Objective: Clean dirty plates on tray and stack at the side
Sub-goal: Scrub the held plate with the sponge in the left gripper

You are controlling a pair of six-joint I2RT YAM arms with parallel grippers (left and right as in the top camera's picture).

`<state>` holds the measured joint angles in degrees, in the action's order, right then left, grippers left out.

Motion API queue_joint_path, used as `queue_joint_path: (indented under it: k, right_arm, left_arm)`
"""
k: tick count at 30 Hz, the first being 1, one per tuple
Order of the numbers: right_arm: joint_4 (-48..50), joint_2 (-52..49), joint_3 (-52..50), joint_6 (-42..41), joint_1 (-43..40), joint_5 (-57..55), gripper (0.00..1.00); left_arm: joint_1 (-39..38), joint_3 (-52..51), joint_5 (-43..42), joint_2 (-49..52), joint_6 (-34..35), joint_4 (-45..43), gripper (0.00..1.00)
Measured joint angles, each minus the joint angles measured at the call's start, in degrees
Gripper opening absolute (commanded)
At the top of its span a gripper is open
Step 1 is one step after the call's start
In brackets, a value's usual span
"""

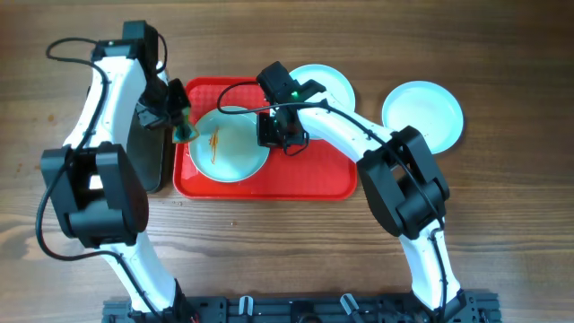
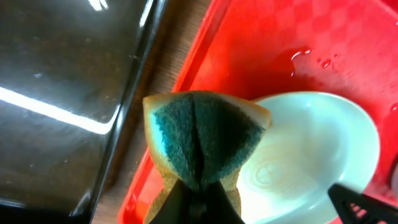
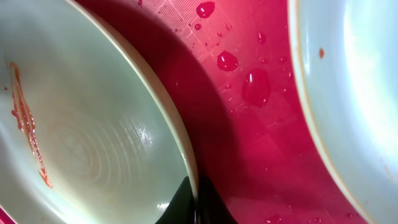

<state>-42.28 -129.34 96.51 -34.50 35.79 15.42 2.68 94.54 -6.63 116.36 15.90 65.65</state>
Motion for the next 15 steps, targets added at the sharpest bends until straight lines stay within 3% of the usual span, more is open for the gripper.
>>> queue_joint_path:
  k: [15]
  right_arm:
    - [0.0, 0.0, 0.0, 0.0, 0.0, 0.0, 0.04]
  left_arm:
    - [-5.4, -17.1, -4.6, -2.4, -14.5, -20.1, 0.04]
